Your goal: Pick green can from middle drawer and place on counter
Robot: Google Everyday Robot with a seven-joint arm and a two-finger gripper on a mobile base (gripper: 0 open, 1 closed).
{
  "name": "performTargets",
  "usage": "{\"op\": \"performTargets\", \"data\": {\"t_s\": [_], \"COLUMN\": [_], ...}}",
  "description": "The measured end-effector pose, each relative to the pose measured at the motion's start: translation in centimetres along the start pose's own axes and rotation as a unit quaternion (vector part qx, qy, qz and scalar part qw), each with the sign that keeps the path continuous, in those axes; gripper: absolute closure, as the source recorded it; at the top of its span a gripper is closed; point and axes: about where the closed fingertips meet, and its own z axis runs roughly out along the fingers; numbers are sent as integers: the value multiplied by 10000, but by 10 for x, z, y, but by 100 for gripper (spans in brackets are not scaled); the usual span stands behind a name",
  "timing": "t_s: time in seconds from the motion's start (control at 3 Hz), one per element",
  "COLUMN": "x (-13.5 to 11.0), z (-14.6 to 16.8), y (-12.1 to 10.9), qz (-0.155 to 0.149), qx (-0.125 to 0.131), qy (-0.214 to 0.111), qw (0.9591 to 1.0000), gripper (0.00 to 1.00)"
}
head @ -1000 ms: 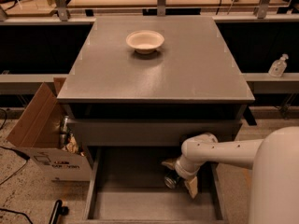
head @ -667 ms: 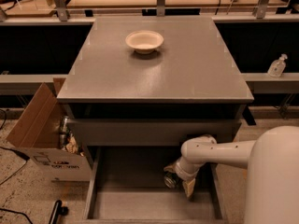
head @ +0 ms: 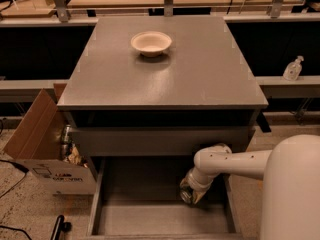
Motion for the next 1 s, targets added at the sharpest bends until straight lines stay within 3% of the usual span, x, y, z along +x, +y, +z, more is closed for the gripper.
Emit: {"op": "performTargets", "data": {"t_s": [0.67, 1.0], "x": [-18, -45], "z": [-47, -89], "y": [2, 13], "qz": [-113, -202], "qx": [459, 731], "qy": [75, -11], "qw": [9989, 9971], "gripper": [54, 51]}}
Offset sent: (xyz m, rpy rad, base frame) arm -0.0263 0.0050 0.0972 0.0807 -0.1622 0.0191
